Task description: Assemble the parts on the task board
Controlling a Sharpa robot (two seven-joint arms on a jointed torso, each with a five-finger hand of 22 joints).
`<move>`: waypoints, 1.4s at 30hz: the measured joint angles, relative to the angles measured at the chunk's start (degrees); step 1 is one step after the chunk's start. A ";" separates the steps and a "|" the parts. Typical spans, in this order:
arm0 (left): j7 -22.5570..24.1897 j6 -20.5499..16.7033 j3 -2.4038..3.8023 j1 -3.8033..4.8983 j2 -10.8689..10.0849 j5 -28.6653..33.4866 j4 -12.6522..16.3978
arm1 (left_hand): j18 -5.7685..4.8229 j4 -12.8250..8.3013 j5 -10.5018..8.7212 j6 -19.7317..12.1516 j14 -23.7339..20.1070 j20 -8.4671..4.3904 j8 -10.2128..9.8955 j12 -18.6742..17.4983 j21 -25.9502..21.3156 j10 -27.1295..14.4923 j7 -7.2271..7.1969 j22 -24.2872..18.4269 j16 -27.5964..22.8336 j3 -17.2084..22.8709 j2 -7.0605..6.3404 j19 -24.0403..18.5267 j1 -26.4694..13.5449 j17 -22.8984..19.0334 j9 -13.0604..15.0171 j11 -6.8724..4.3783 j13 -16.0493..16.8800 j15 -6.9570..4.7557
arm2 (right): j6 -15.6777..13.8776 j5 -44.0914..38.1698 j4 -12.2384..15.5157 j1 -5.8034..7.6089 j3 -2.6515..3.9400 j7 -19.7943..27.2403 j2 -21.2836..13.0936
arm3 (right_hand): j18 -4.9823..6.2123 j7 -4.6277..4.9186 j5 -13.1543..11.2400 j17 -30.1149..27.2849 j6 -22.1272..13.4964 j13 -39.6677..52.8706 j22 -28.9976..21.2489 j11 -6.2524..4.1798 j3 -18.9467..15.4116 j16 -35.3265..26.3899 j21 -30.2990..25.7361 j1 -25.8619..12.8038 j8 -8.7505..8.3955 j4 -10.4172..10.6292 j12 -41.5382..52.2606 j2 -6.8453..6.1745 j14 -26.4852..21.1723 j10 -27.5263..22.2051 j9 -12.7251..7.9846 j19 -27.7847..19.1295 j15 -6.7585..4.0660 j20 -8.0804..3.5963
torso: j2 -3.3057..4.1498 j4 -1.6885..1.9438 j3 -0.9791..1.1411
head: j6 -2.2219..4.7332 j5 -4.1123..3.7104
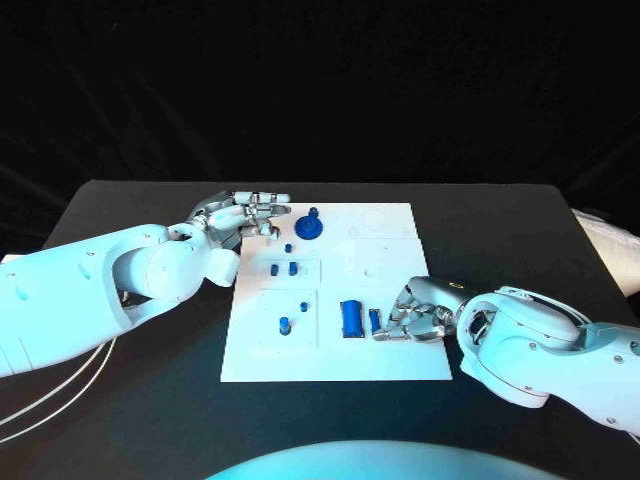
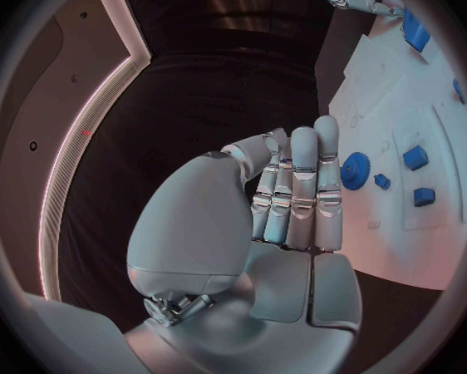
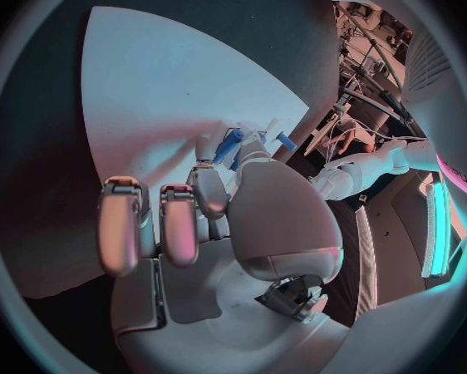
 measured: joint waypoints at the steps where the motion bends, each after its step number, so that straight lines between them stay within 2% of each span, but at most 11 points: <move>1: 0.00 0.01 0.00 0.00 0.00 0.00 0.00 | 0.00 0.00 0.00 0.00 0.00 0.00 0.00 0.00 0.00 0.00 0.00 0.00 0.00 0.00 0.00 0.00 0.00 0.00 0.00 0.00 0.00 0.00 | 0.07 -0.10 -0.13 0.00 0.00 0.00 0.10 | 0.00 0.00 0.00 0.00 0.00 0.06 0.00 0.00 0.00 0.00 0.00 0.17 0.00 0.00 0.00 0.17 0.00 0.00 0.03 0.00 0.00 0.00 | 0.00 0.00 0.00 | -0.01 -0.02; 8: -0.03 0.05 0.00 0.00 0.01 -0.01 -0.01 | 0.00 0.00 0.00 0.00 0.00 0.00 0.00 0.00 0.00 0.00 0.00 0.00 0.00 0.00 0.00 0.00 0.00 0.00 0.00 0.00 0.00 0.00 | 0.14 -0.71 -1.43 0.03 0.09 -0.10 1.24 | 0.00 -0.12 1.00 -0.01 0.15 0.26 0.00 0.01 -0.01 0.00 0.00 0.85 0.48 0.00 0.00 0.84 0.00 -0.01 0.48 0.00 0.00 0.00 | 0.04 0.02 0.00 | -0.17 0.01; 12: -0.05 0.08 0.00 0.00 0.02 -0.01 -0.02 | 0.00 0.00 0.00 0.00 0.00 0.00 0.00 0.00 0.00 0.00 0.00 0.00 0.00 0.00 0.00 0.00 0.00 0.00 0.00 0.00 0.00 0.00 | 0.17 -0.90 -2.37 0.13 0.26 -0.15 2.08 | 0.00 -0.03 1.22 -0.01 0.15 0.70 -0.01 0.21 -0.44 0.00 0.00 1.95 0.77 -0.70 0.02 1.95 0.00 -0.22 0.55 0.00 0.01 0.00 | 0.04 0.04 0.00 | -0.27 0.03; 16: -0.07 0.10 0.00 0.00 0.02 -0.01 -0.04 | 0.00 0.00 0.00 0.00 -0.01 0.00 0.00 0.00 0.00 0.00 0.00 0.01 0.00 0.00 0.00 0.00 0.00 0.00 0.00 0.00 0.00 0.01 | 0.21 -0.96 -2.79 0.16 0.35 -0.16 2.61 | 0.00 0.09 0.66 -0.01 0.17 0.72 0.04 0.29 -0.65 0.00 0.00 3.88 0.68 -2.28 0.02 1.72 0.00 -0.30 0.61 0.00 0.02 0.00 | 0.05 0.04 0.00 | -0.31 0.09; 27: -0.14 0.17 0.00 0.00 0.14 -0.01 -0.10 | 0.00 0.00 0.00 0.00 -0.01 0.00 0.00 0.00 0.00 0.01 0.00 0.04 0.00 0.00 0.00 0.00 0.00 0.01 0.00 0.00 0.00 0.01 | 0.09 -0.94 -2.94 0.14 0.33 0.12 2.81 | 0.01 -0.02 -1.38 -0.02 -0.08 -0.04 0.04 0.27 -2.14 -0.02 0.00 5.73 0.58 -4.08 -0.24 1.20 0.01 -0.27 0.60 0.00 0.02 0.00 | -0.02 -0.08 0.00 | -0.39 -0.07; 31: -0.15 0.20 0.00 0.00 0.14 -0.02 -0.17 | -0.01 0.00 0.00 0.00 -0.01 0.00 0.00 0.00 0.00 0.01 0.00 0.04 0.00 0.00 0.01 0.00 0.00 0.01 0.00 -0.01 0.00 0.01 | -0.32 -0.93 -2.57 0.03 0.22 0.64 2.40 | 0.00 0.32 -1.38 -0.02 -0.84 -0.08 0.03 0.27 -2.72 -0.34 0.00 6.20 0.53 -4.66 -0.86 0.73 0.01 -0.28 0.53 0.00 0.03 0.00 | -0.05 -0.05 0.00 | -0.29 -0.20; 35: -0.15 0.20 0.00 0.00 0.12 -0.02 -0.29 | 0.00 0.00 0.00 0.00 -0.01 0.00 0.00 0.00 0.00 0.01 0.00 0.03 0.00 0.00 0.01 0.00 0.01 0.01 0.00 -0.01 0.00 0.01 | -1.29 -0.69 -2.02 -0.09 0.16 1.46 1.57 | 0.00 0.88 -1.93 -0.02 -1.75 -1.47 -0.26 0.52 -3.51 -1.11 -0.71 6.31 -0.36 -4.55 -3.06 0.59 0.01 -1.10 0.03 -0.30 0.03 0.30 | -0.10 -0.01 0.00 | -0.14 -0.30; 38: -0.15 0.21 0.00 0.00 0.10 -0.02 -0.42 | 0.00 0.00 0.00 0.00 -0.01 0.00 0.00 0.00 0.00 0.01 0.00 0.03 0.00 0.00 0.01 0.00 0.01 0.01 0.00 -0.01 0.00 0.01 | -2.79 0.86 -1.95 0.41 0.18 2.51 0.81 | 0.00 1.13 -1.96 -0.03 -2.58 -5.19 -3.19 0.99 -4.78 -2.96 -2.76 5.92 -0.47 -3.81 -8.34 0.46 0.00 -3.81 0.20 -2.03 0.01 0.56 | -0.11 -0.01 -0.02 | 0.17 -0.36; 41: -0.15 0.21 0.00 0.00 0.06 -0.02 -0.66 | 0.00 0.00 0.00 0.00 -0.01 0.00 0.00 0.00 0.00 0.02 0.00 0.03 0.00 0.00 0.01 0.00 0.01 0.01 0.00 -0.02 0.00 0.01 | -4.82 5.11 -2.38 1.82 0.36 4.61 0.34 | 0.09 1.54 -0.78 -0.03 -4.04 -8.29 -5.94 1.46 -5.46 -4.48 -4.68 4.86 -1.25 -3.23 -13.03 0.51 -0.01 -6.13 0.09 -3.38 0.45 0.90 | -0.10 -0.07 -0.03 | 0.42 -0.28; 42: -0.13 0.21 0.00 0.00 0.06 -0.02 -0.76 | 0.00 0.00 0.00 0.00 -0.01 0.00 0.00 0.00 0.00 0.02 0.00 0.03 0.00 0.00 0.04 0.00 -0.03 0.01 0.00 -0.02 0.00 0.01 | -5.37 6.83 -2.58 2.22 0.40 5.49 0.19 | 0.61 1.66 -0.53 -0.03 -4.52 -9.04 -6.69 1.61 -5.74 -4.92 -5.18 4.77 -1.48 -3.20 -14.02 0.61 0.04 -6.62 0.01 -3.67 0.48 1.09 | -0.09 -0.08 -0.03 | 0.48 -0.27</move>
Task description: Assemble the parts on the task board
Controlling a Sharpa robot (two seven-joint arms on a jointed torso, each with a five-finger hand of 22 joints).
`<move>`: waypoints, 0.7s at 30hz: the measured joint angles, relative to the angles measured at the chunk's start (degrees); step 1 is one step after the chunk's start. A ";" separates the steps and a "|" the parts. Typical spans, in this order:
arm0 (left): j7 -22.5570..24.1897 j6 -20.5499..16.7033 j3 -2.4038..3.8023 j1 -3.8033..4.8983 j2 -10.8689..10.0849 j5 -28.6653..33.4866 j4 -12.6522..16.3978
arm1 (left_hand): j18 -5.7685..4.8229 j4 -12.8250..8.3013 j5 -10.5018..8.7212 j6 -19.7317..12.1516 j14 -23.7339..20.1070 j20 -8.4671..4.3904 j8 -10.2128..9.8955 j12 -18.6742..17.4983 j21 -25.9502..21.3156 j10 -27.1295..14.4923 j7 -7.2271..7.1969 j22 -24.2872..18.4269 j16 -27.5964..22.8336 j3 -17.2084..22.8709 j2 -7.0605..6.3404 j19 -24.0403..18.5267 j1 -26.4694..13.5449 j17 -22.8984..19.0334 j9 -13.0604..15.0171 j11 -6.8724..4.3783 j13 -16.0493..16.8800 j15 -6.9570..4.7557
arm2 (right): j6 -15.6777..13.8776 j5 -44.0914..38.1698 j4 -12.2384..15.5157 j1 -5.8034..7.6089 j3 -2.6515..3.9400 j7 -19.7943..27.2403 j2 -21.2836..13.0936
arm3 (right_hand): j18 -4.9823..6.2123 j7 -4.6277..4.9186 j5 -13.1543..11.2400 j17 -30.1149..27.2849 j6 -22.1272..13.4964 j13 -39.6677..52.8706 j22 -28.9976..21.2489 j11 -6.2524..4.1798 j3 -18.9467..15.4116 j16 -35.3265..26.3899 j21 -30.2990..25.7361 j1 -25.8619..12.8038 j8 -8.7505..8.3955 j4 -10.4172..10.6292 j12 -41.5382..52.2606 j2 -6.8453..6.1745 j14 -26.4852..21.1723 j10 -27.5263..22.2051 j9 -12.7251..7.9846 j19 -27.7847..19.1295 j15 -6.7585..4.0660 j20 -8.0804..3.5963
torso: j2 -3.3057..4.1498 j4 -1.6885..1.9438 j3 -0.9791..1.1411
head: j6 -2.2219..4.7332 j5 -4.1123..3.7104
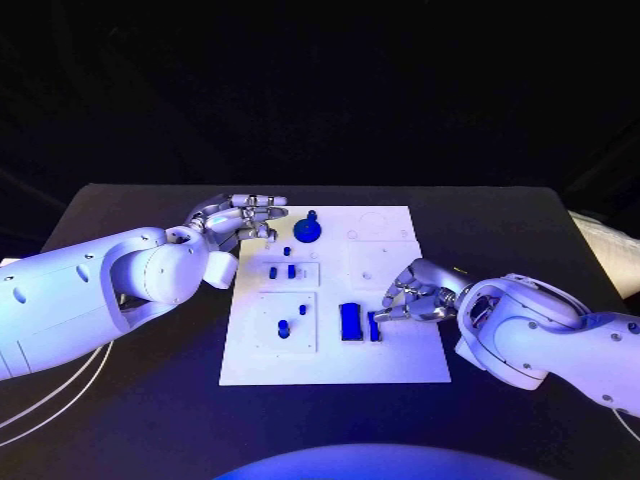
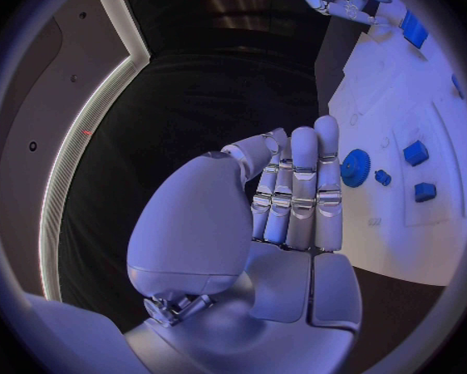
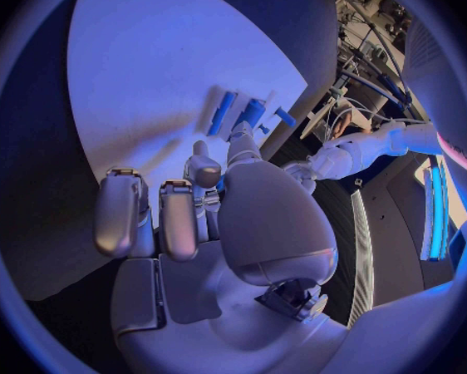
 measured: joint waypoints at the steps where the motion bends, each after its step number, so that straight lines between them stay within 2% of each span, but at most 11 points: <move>1: 0.04 0.00 0.00 0.00 0.00 0.00 -0.11 | 0.00 0.00 0.00 0.00 0.00 0.00 0.00 0.00 0.00 0.00 0.00 0.02 0.00 0.00 0.21 0.00 -0.21 0.00 0.00 0.00 0.00 0.00 | -0.61 2.60 -0.39 0.53 0.02 1.36 -0.20 | 0.32 0.24 0.08 -0.31 -0.48 -1.00 -1.29 0.16 -0.11 -0.76 -0.92 0.00 -0.19 0.01 -1.34 0.00 0.12 -0.75 -0.11 -0.77 0.19 0.01 | 0.00 -0.02 0.00 | 0.04 0.01; 3: 0.11 0.00 0.00 0.00 -0.01 0.00 -0.24 | 0.01 0.00 0.00 0.00 0.00 0.00 0.00 0.23 0.00 -0.13 0.00 0.05 0.00 0.00 0.13 0.00 -0.26 -0.08 0.00 -0.13 0.00 0.00 | -1.17 7.04 -1.46 1.37 -0.02 3.94 -0.32 | 1.63 0.77 0.08 -3.51 -1.96 -4.22 -6.33 0.70 -0.30 -3.68 -4.54 0.43 -0.77 -0.17 -5.75 0.42 0.08 -3.49 -0.31 -3.40 0.70 0.37 | -0.01 -0.03 0.00 | 0.26 0.01; 4: 0.15 0.00 0.00 -0.01 -0.04 0.04 -0.27 | 0.00 0.00 0.00 0.00 0.00 0.00 0.05 0.40 0.00 -0.20 0.00 0.05 0.00 0.00 0.20 0.00 -0.56 -0.08 0.00 -0.21 0.00 0.00 | -1.31 9.44 -2.23 1.87 -0.05 5.44 -0.31 | 1.63 1.01 0.08 -4.84 -2.50 -5.34 -8.34 0.95 -0.41 -4.89 -6.05 0.97 -0.77 -0.35 -7.19 0.96 0.06 -4.63 -0.34 -4.42 0.93 0.56 | -0.02 -0.04 0.00 | 0.41 0.01; 5: 0.23 0.00 -0.01 -0.01 -0.10 0.18 -0.37 | 0.00 0.00 0.00 0.00 0.00 -0.10 0.35 0.40 0.00 -0.15 0.00 0.05 0.00 0.00 0.25 -0.14 -0.79 -0.08 0.01 -0.27 0.00 0.00 | -1.40 12.94 -3.42 2.63 -0.06 7.76 -0.25 | 2.20 1.27 0.31 -6.77 -3.17 -6.92 -10.87 1.18 -0.35 -6.59 -7.99 1.52 -0.77 -0.83 -9.24 1.51 -0.06 -6.26 -0.35 -5.78 1.05 0.73 | -0.03 -0.09 0.00 | 0.51 0.02; 8: 0.64 0.10 -0.01 -0.01 -0.15 1.00 -0.76 | 0.01 -0.04 0.00 0.34 -0.38 0.01 0.71 0.65 0.00 -0.44 -0.94 0.05 0.00 -0.30 0.04 -0.78 -1.42 -0.15 0.10 -0.56 0.00 -0.31 | -1.39 21.00 -6.26 4.13 -0.01 13.49 -0.04 | 4.45 2.16 0.85 -15.71 -4.64 -10.78 -21.64 1.97 -0.10 -14.82 -16.72 3.41 -0.77 -2.53 -13.71 3.25 -2.98 -10.72 -0.34 -11.64 2.16 1.43 | -0.14 -0.27 -0.10 | 0.86 0.14; 11: 1.40 0.21 -0.01 -0.02 -0.07 2.49 -1.38 | 0.01 0.69 0.00 0.39 -1.64 0.03 0.83 1.11 -0.72 -0.21 -1.47 -0.21 0.15 -1.38 -0.25 -2.13 -3.10 -0.47 0.10 -0.82 0.00 -0.46 | -1.03 29.60 -9.83 5.51 0.00 19.95 0.68 | 5.93 2.64 1.06 -23.05 -5.77 -13.30 -30.71 2.38 0.41 -22.24 -24.73 5.89 -0.77 -4.27 -15.77 4.44 -5.88 -12.80 -0.35 -16.16 2.57 1.89 | -0.39 -0.43 -0.27 | 1.25 0.13; 12: 1.79 0.23 -0.01 -0.02 -0.04 3.07 -1.72 | 0.02 0.94 0.00 0.20 -2.67 0.11 0.83 1.11 -1.50 -0.15 -1.65 -0.61 -0.65 -1.91 -0.58 -3.08 -3.54 -0.88 0.10 -0.89 0.00 -0.36 | -0.76 32.93 -11.33 6.00 0.00 22.49 1.19 | 6.07 2.93 1.06 -25.41 -6.07 -14.35 -32.25 2.51 0.59 -24.78 -26.44 6.81 -0.77 -4.88 -16.61 4.71 -6.77 -13.31 -0.45 -16.74 2.69 2.08 | -0.49 -0.49 -0.33 | 1.37 0.10; 14: 2.38 0.23 -0.01 -0.02 0.06 3.87 -2.31 | 0.01 1.66 0.00 0.01 -5.76 0.51 0.83 1.35 -4.57 -0.34 -1.84 -2.45 -4.87 -3.46 -0.97 -6.42 -4.89 -2.98 0.06 -1.09 0.00 0.12 | -0.23 37.48 -13.77 6.61 0.02 25.96 2.24 | 6.07 3.34 1.06 -31.59 -7.32 -17.25 -34.51 3.00 1.06 -31.67 -29.50 8.87 -0.85 -6.34 -19.17 5.48 -9.65 -14.86 -0.86 -17.68 3.13 2.51 | -0.76 -0.64 -0.49 | 1.64 0.07; 17: 3.47 0.19 0.00 -0.02 0.38 4.96 -3.39 | 0.01 2.95 0.00 -0.55 -8.20 1.97 0.54 1.28 -11.33 -0.56 -1.70 -7.77 -16.33 -5.99 -1.75 -10.79 -5.91 -8.46 0.00 -0.89 -0.21 1.41 | 0.76 44.18 -18.02 7.31 0.14 31.02 4.16 | 6.07 4.17 1.06 -36.96 -9.35 -23.35 -37.53 3.95 1.43 -39.69 -34.32 10.71 -1.85 -7.81 -24.78 6.85 -14.18 -17.17 -2.03 -19.77 4.25 3.47 | -1.22 -0.82 -0.71 | 2.05 0.01; 19: 4.31 0.12 0.02 -0.02 0.79 5.57 -4.21 | 0.01 3.81 0.00 -0.73 -8.43 3.32 0.22 0.28 -15.74 -0.86 -1.53 -12.04 -23.74 -7.67 -1.52 -12.13 -6.18 -11.74 0.00 -0.32 -0.33 2.48 | 1.51 48.02 -20.74 7.58 0.25 33.90 5.47 | 6.07 4.48 1.06 -40.61 -9.61 -29.78 -40.57 4.59 1.27 -45.81 -39.10 11.67 -1.86 -8.62 -29.75 7.39 -17.15 -17.28 -3.01 -21.84 5.21 4.34 | -1.47 -0.91 -0.81 | 2.41 0.00; 21: 4.99 0.03 0.02 -0.01 1.24 5.98 -4.92 | 0.01 4.21 0.00 -0.83 -9.34 4.31 0.13 -0.64 -18.87 -1.41 -1.63 -14.98 -28.30 -8.65 -1.46 -13.95 -6.24 -13.71 0.00 0.41 -0.40 3.40 | 2.13 50.66 -22.62 7.69 0.31 35.92 6.46 | 6.07 4.93 1.06 -44.08 -9.16 -34.83 -43.22 5.40 1.29 -51.07 -43.22 12.47 -2.38 -9.27 -33.22 8.19 -19.06 -16.43 -3.87 -23.38 5.92 5.27 | -1.65 -0.93 -0.88 | 2.68 0.07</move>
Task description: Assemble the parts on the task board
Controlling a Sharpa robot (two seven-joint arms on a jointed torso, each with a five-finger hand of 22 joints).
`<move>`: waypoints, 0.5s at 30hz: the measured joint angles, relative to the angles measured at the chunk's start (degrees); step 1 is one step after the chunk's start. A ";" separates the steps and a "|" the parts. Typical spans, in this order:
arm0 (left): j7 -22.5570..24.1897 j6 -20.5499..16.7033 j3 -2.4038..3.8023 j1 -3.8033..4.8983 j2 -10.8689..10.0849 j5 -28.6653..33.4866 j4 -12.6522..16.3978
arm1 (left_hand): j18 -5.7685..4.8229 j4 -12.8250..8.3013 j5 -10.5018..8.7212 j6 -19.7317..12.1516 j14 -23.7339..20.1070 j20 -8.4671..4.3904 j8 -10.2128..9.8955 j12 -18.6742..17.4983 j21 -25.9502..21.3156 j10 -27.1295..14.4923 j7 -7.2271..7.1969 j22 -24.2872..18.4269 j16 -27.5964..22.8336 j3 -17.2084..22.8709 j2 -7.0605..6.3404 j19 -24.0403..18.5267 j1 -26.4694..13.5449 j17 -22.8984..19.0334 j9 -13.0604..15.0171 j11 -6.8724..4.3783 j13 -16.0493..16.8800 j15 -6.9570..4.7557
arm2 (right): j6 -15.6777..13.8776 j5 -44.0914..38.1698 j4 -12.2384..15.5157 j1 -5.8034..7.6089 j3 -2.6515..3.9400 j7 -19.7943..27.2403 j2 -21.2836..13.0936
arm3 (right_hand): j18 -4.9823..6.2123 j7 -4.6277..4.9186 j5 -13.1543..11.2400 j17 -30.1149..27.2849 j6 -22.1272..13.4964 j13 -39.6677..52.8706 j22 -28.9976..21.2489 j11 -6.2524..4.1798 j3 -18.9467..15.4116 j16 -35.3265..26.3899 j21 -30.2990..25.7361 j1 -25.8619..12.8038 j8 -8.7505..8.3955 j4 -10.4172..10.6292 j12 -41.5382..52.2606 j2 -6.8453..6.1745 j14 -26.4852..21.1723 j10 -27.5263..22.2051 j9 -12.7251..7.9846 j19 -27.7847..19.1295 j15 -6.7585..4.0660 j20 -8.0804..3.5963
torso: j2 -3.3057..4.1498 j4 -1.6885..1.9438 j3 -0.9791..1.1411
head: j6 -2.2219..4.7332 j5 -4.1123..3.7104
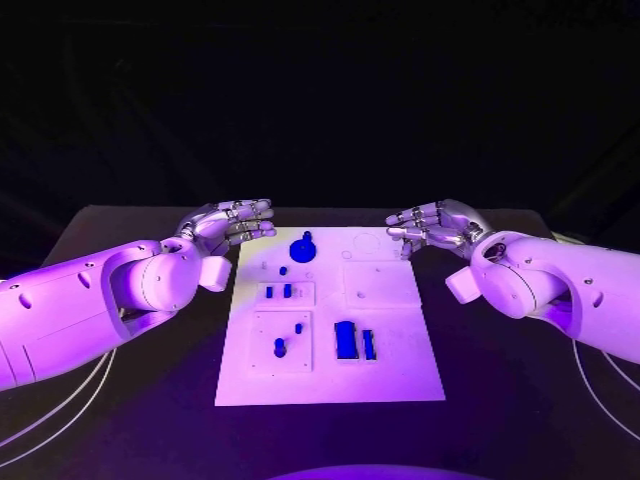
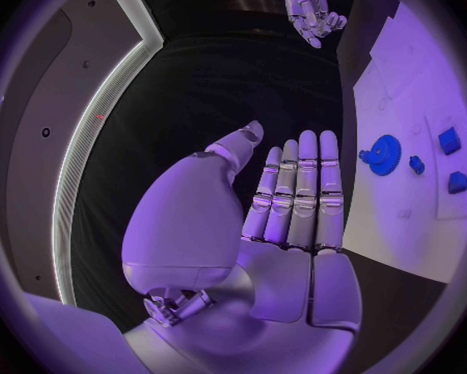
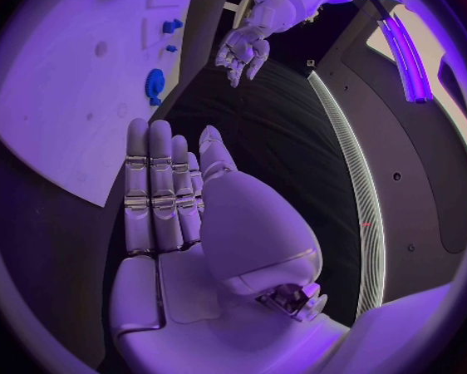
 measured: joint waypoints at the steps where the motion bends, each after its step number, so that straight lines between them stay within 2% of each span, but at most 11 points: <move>1: 0.34 -0.05 0.00 0.00 0.28 0.18 -0.39 | 0.00 0.04 0.00 -0.22 -0.46 0.52 -0.40 -0.58 -1.91 -0.45 -0.22 -1.90 -2.49 -0.59 0.26 -1.17 0.26 -1.13 0.00 0.45 -0.02 0.57 | 0.32 1.15 -0.95 0.03 0.04 0.90 0.55 | 0.00 0.20 -0.15 -2.55 0.48 -3.61 -1.92 0.29 -0.18 -3.44 -2.76 0.40 -0.53 -0.59 -2.12 0.40 -0.02 1.15 -0.74 -0.51 0.56 0.51 | -0.14 0.01 -0.04 | 0.16 0.01; 3: 1.14 -0.23 0.00 0.00 0.92 0.55 -1.07 | 0.00 0.12 0.00 -0.49 -2.35 2.15 -1.12 -2.40 -5.54 -2.48 -0.90 -5.52 -7.67 -1.89 1.02 -3.58 1.03 -3.57 -0.10 2.20 -0.02 2.43 | 1.09 3.39 -2.99 0.05 0.11 2.70 1.91 | 0.01 0.42 -0.35 -7.69 0.99 -10.14 -5.66 0.87 -0.63 -10.61 -8.11 0.94 -1.63 -1.63 -5.86 0.93 -1.06 2.72 -2.21 -1.19 1.84 1.27 | -0.35 0.04 -0.07 | 0.46 0.02; 5: 1.99 -0.53 0.03 -0.05 1.48 0.85 -1.41 | 0.00 0.07 0.00 -0.58 -3.60 3.19 -1.86 -3.63 -7.60 -4.10 -1.63 -8.09 -10.91 -2.97 1.66 -5.03 1.66 -5.31 -0.11 3.03 -0.02 3.33 | 1.97 5.16 -4.81 0.10 0.20 4.17 3.24 | 0.00 0.82 -0.80 -11.36 1.56 -14.71 -8.33 1.23 -0.45 -15.33 -11.73 1.43 -2.38 -2.79 -8.19 1.92 -1.27 3.26 -3.36 -0.72 2.40 2.34 | -0.57 0.08 -0.07 | 0.91 0.01; 8: 3.03 -1.07 0.06 -0.18 2.20 1.12 -1.83 | 0.00 -0.10 0.00 -0.49 -2.96 3.77 -3.09 -4.29 -8.42 -4.25 -1.75 -12.11 -14.77 -4.83 2.81 -5.60 2.81 -7.63 -0.11 3.16 -0.05 3.62 | 3.02 6.79 -6.78 0.12 0.27 5.66 4.69 | 0.00 0.83 -0.80 -15.12 1.56 -19.31 -11.05 1.37 -0.53 -19.39 -15.19 0.68 -2.43 -4.63 -10.12 2.65 -0.53 3.87 -4.77 0.31 3.10 3.05 | -0.75 0.14 -0.07 | 1.58 0.01; 9: 3.42 -1.34 0.06 -0.24 2.48 1.22 -1.98 | 0.01 -0.27 0.00 -0.35 -2.61 3.77 -3.09 -4.29 -8.42 -3.91 -1.61 -13.03 -15.54 -5.10 3.04 -5.60 3.05 -8.12 -0.11 2.89 -0.05 3.42 | 3.43 7.34 -7.44 0.12 0.29 6.19 5.18 | 0.00 0.72 -0.80 -16.36 1.68 -20.83 -11.96 1.39 -0.59 -20.52 -16.30 0.35 -2.43 -5.36 -10.59 2.98 0.16 4.45 -5.28 1.06 3.23 3.01 | -0.79 0.18 -0.08 | 1.75 0.01; 10: 3.56 -1.47 0.06 -0.28 2.61 1.25 -2.04 | 0.01 -0.13 0.00 -0.36 -2.60 3.75 -3.26 -4.36 -8.45 -3.89 -1.57 -13.71 -16.00 -5.31 3.26 -5.81 2.83 -8.41 -0.21 2.81 -0.15 3.37 | 3.56 7.54 -7.71 0.12 0.31 6.40 5.39 | 0.00 0.54 -0.80 -17.25 1.80 -21.89 -12.63 1.41 -0.54 -21.25 -17.09 -0.30 -2.52 -5.85 -10.94 3.26 0.39 4.44 -5.64 1.43 2.97 3.01 | -0.82 0.18 -0.04 | 1.88 0.01; 13: 3.50 -1.57 0.04 -0.31 2.48 1.24 -1.99 | 0.00 0.53 -0.56 -6.03 -7.99 2.41 -4.64 -6.18 -9.77 -9.56 -2.27 -16.82 -17.18 -7.20 5.05 -10.52 -4.91 -9.31 -1.41 1.85 -1.32 2.58 | 3.43 7.58 -7.46 0.10 0.30 6.36 5.22 | 0.00 -0.52 -1.37 -18.82 -3.46 -22.93 -14.01 0.66 0.44 -22.24 -18.88 -8.98 -3.83 -4.89 -11.82 2.37 -5.82 -1.54 -6.45 -4.03 1.27 1.89 | -0.85 0.18 -0.02 | 1.90 0.03; 14: 3.47 -1.66 0.04 -0.36 2.42 1.22 -1.94 | 0.00 0.70 -0.93 -8.04 -9.91 1.92 -5.02 -6.71 -10.10 -11.56 -2.60 -17.83 -17.51 -7.84 5.57 -12.16 -7.63 -9.60 -1.77 1.54 -1.65 2.27 | 3.31 7.60 -7.35 0.05 0.30 6.34 5.17 | -0.38 -0.89 -1.94 -19.29 -5.38 -23.18 -14.44 0.41 0.85 -22.52 -19.44 -11.98 -4.20 -4.48 -12.12 1.98 -8.10 -3.70 -6.72 -6.04 0.77 1.49 | -0.89 0.18 -0.01 | 1.93 0.04; 15: 3.47 -1.79 0.04 -0.45 2.37 1.19 -1.84 | -0.64 0.92 -1.56 -10.08 -11.88 1.36 -5.34 -7.18 -10.44 -13.62 -2.88 -18.86 -17.91 -8.41 6.06 -13.84 -10.40 -9.89 -2.08 1.19 -1.97 1.97 | 3.15 7.65 -7.21 -0.02 0.30 6.33 5.17 | -1.01 -1.28 -2.58 -19.77 -7.34 -23.44 -14.87 0.16 1.23 -22.79 -20.03 -15.05 -4.51 -4.10 -12.38 1.61 -10.44 -5.91 -6.97 -8.10 0.31 1.11 | -0.96 0.15 -0.01 | 2.06 0.08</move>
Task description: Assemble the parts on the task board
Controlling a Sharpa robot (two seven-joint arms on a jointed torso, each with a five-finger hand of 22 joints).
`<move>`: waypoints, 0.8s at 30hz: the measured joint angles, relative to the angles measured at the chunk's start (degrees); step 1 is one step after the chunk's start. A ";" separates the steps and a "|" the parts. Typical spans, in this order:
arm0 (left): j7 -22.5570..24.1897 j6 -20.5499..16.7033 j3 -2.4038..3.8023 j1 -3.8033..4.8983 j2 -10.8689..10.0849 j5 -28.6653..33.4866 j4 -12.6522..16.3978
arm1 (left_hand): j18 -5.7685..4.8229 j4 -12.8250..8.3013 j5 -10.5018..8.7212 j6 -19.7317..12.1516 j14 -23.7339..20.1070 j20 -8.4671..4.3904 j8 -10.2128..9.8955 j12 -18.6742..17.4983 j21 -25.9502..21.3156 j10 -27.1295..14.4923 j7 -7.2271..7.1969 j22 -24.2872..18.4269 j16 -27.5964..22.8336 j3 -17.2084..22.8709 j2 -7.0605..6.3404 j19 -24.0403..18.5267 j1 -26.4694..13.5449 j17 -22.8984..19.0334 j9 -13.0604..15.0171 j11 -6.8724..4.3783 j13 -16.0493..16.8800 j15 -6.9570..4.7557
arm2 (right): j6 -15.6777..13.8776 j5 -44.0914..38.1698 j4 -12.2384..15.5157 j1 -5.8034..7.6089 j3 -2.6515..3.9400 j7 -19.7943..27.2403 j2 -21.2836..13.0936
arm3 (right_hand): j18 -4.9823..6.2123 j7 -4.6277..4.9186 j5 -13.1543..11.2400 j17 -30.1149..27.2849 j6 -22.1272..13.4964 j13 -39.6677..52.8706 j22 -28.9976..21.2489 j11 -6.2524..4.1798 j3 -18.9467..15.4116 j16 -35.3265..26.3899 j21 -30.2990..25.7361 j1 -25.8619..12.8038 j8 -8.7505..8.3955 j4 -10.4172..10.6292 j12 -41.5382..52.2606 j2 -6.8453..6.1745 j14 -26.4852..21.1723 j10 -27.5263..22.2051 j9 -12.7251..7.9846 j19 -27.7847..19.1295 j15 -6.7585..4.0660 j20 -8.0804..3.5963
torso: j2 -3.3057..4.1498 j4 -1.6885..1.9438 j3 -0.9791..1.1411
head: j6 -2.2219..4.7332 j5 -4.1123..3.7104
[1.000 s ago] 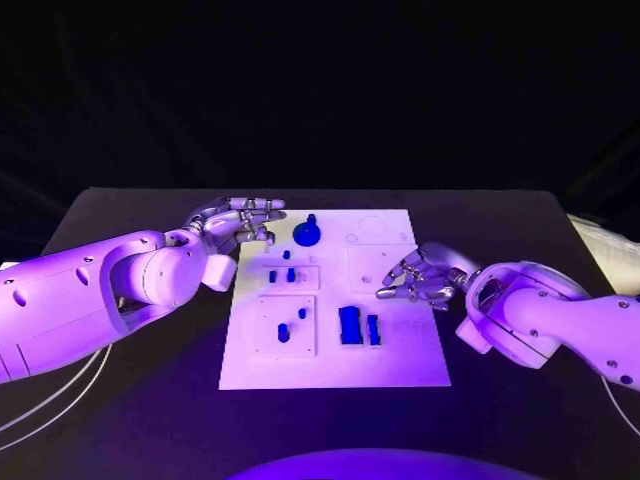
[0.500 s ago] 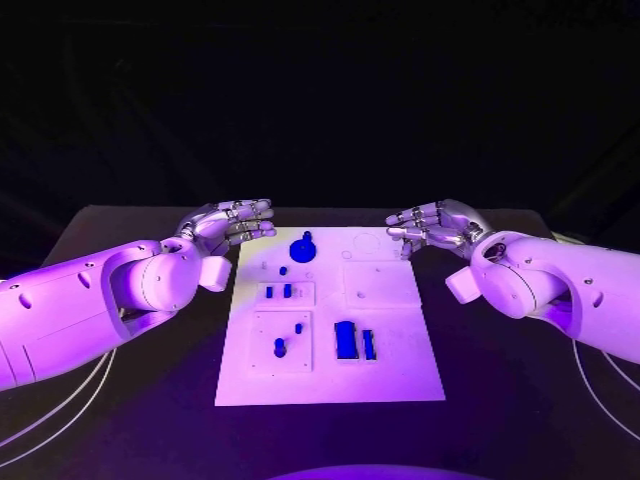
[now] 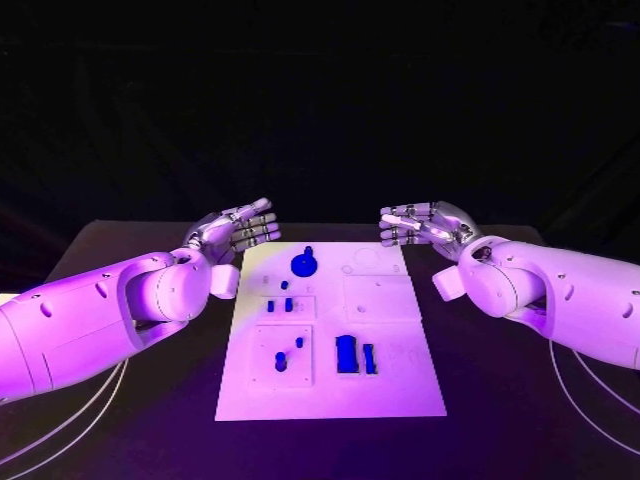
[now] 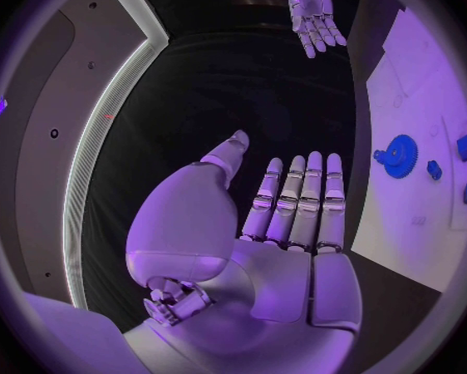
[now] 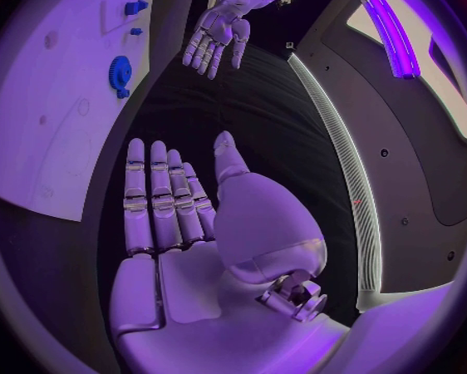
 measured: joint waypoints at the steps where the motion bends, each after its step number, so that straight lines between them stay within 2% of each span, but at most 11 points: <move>1: 0.00 -0.26 0.02 -0.20 -0.04 -0.05 0.22 | -0.27 0.11 -0.60 -1.83 -1.78 -0.49 -0.31 -0.39 -0.25 -1.88 -0.25 -0.93 -0.32 -0.56 0.40 -1.52 -2.51 -0.25 -0.28 -0.35 -0.26 -0.27 | -0.29 0.12 0.31 -0.15 0.01 0.00 0.01 | -0.37 -0.36 -0.59 -0.46 -1.90 -0.25 -0.41 -0.28 0.35 -0.23 -0.56 -2.95 -0.31 0.35 -0.29 -0.36 -2.25 -2.14 -0.26 -1.98 -0.39 -0.38 | -0.09 -0.01 0.04 | 0.17 0.03; 3: 0.01 -0.85 0.08 -0.59 -0.06 -0.16 0.75 | -0.75 0.36 -1.70 -5.41 -5.22 -1.43 -0.72 -1.01 -0.65 -5.53 -0.78 -2.74 -0.91 -1.61 1.06 -4.49 -7.36 -0.77 -0.71 -1.03 -0.67 -0.80 | -0.91 0.41 0.94 -0.49 0.09 0.05 0.07 | -0.36 -1.01 -1.56 -1.29 -5.35 -1.25 -1.19 -0.79 1.09 -0.72 -1.58 -8.33 -0.73 0.79 -0.78 -1.03 -6.36 -6.04 -0.91 -5.60 -0.98 -1.08 | -0.47 -0.08 0.17 | 0.79 0.17; 4: 0.06 -1.22 0.13 -0.80 -0.07 -0.26 1.08 | -1.14 0.46 -2.09 -7.03 -6.80 -1.87 -0.78 -1.19 -0.65 -7.20 -1.02 -3.56 -1.24 -2.11 1.31 -5.84 -9.58 -0.98 -0.86 -1.34 -0.83 -1.05 | -1.31 0.61 1.33 -0.67 0.13 0.14 0.11 | -1.00 -1.32 -1.92 -1.67 -6.91 -1.87 -1.54 -1.32 1.46 -1.14 -2.03 -10.79 -0.74 0.96 -0.99 -1.33 -8.24 -7.82 -1.52 -7.24 -1.20 -1.40 | -0.70 -0.13 0.24 | 1.10 0.25; 9: 0.81 -4.63 0.52 -2.08 -0.16 -1.25 3.35 | -2.01 0.72 -3.40 -14.00 -13.49 -3.67 -1.23 -1.86 -1.09 -14.24 -3.33 -7.05 -2.43 -4.17 2.09 -11.57 -19.00 -3.59 -1.36 -2.58 -1.30 -2.99 | -4.83 2.31 4.09 -1.91 0.43 1.26 0.46 | -2.12 -2.62 -2.97 -3.28 -13.58 -3.96 -3.00 -3.80 2.82 -3.77 -3.99 -21.18 -1.08 1.52 -3.57 -2.59 -16.15 -15.28 -3.86 -14.22 -1.88 -2.73 | -2.32 -0.45 0.85 | 3.37 0.80; 12: 1.83 -8.40 0.85 -3.29 -0.29 -2.40 5.43 | -2.86 0.82 -3.83 -18.07 -17.44 -4.76 -1.31 -1.97 -1.35 -18.41 -4.73 -9.12 -3.61 -5.36 2.37 -14.96 -24.57 -4.84 -1.54 -3.81 -1.44 -4.62 | -8.64 4.34 6.64 -3.00 0.69 2.77 0.79 | -2.43 -3.45 -3.29 -4.23 -17.52 -4.75 -3.87 -4.80 3.70 -4.84 -5.14 -27.37 -1.41 1.66 -4.81 -3.44 -20.86 -19.75 -4.77 -18.35 -2.13 -3.53 | -3.53 -0.66 1.29 | 4.86 1.15; 15: 3.17 -12.81 1.12 -4.46 -0.37 -3.90 7.43 | -2.87 0.89 -3.99 -21.43 -20.65 -5.65 -1.48 -2.23 -1.40 -21.83 -5.57 -10.81 -5.38 -6.38 2.53 -17.73 -29.13 -5.53 -1.61 -5.57 -1.55 -5.57 | -13.00 6.73 9.06 -4.03 0.91 4.65 1.18 | -3.03 -5.18 -3.55 -5.00 -20.68 -5.19 -4.59 -5.37 4.25 -5.31 -6.09 -32.31 -1.41 1.74 -5.47 -5.23 -24.62 -23.35 -5.26 -21.65 -2.27 -5.03 | -4.49 -0.87 1.67 | 5.91 1.38; 18: 4.57 -17.20 1.34 -5.38 -0.47 -5.42 8.98 | -3.81 0.93 -4.20 -24.61 -23.74 -6.49 -1.47 -2.28 -1.40 -25.09 -6.08 -12.43 -6.61 -7.35 2.63 -20.37 -33.45 -5.97 -1.67 -6.79 -1.60 -6.15 | -17.29 9.10 10.89 -4.85 1.08 6.54 1.42 | -3.53 -6.69 -3.55 -6.22 -23.78 -5.47 -6.51 -5.74 6.18 -5.67 -7.04 -37.26 -1.41 1.74 -5.86 -6.66 -28.37 -26.96 -5.58 -24.98 -2.37 -6.73 | -5.07 -0.99 1.89 | 6.44 1.51; 20: 5.48 -20.04 1.44 -5.88 -0.54 -6.38 9.79 | -5.25 1.03 -4.23 -26.52 -25.55 -7.12 -1.47 -2.28 -1.40 -27.01 -6.30 -13.36 -7.09 -7.81 2.67 -21.94 -36.01 -6.16 -1.70 -7.31 -1.62 -6.41 | -20.04 10.64 11.83 -5.29 1.17 7.76 1.51 | -4.02 -7.28 -3.55 -7.50 -25.58 -5.57 -7.52 -5.84 7.20 -5.71 -7.53 -40.01 -1.41 1.75 -5.96 -7.25 -30.46 -28.93 -5.71 -26.79 -2.39 -7.45 | -5.31 -1.04 1.97 | 6.59 1.52; 22: 6.16 -22.11 1.50 -6.21 -0.59 -7.11 10.31 | -6.05 0.86 -4.23 -28.13 -27.04 -8.39 -1.47 -2.28 -1.40 -28.63 -6.42 -14.17 -7.30 -8.25 2.70 -23.21 -38.17 -6.29 -1.71 -7.69 -1.63 -6.58 | -22.04 11.75 12.41 -5.54 1.22 8.61 1.58 | -5.73 -7.70 -3.77 -8.47 -27.15 -5.65 -8.25 -5.95 7.97 -5.77 -8.04 -42.49 -1.41 1.81 -5.96 -7.67 -32.36 -30.69 -5.78 -28.48 -2.43 -7.96 | -5.42 -1.07 2.01 | 6.65 1.53; 23: 6.48 -23.09 1.54 -6.35 -0.60 -7.45 10.53 | -6.05 1.05 -4.23 -28.87 -27.85 -9.00 -1.46 -2.28 -1.40 -29.41 -6.51 -14.57 -7.47 -8.41 2.71 -23.83 -39.25 -6.34 -1.71 -7.82 -1.64 -6.66 | -22.98 12.27 12.65 -5.65 1.23 9.02 1.60 | -6.16 -7.88 -3.77 -8.86 -27.87 -5.66 -8.53 -5.99 8.26 -5.97 -8.60 -43.62 -1.41 1.79 -6.08 -7.84 -33.23 -31.54 -5.81 -29.22 -2.43 -8.09 | -5.47 -1.09 2.04 | 6.66 1.53; 24: 6.84 -24.17 1.56 -6.47 -0.61 -7.81 10.76 | -6.86 0.99 -4.23 -29.62 -28.52 -9.54 -1.46 -2.28 -1.40 -30.14 -6.54 -14.93 -7.64 -8.97 2.73 -24.36 -40.22 -6.37 -1.71 -7.96 -1.64 -6.71 | -23.99 12.84 12.88 -5.75 1.24 9.46 1.63 | -6.17 -8.00 -3.77 -9.18 -28.57 -5.66 -8.75 -6.04 8.47 -5.97 -9.18 -44.71 -1.41 1.85 -6.22 -7.97 -34.05 -32.26 -5.84 -29.98 -2.42 -8.29 | -5.49 -1.09 2.05 | 6.66 1.53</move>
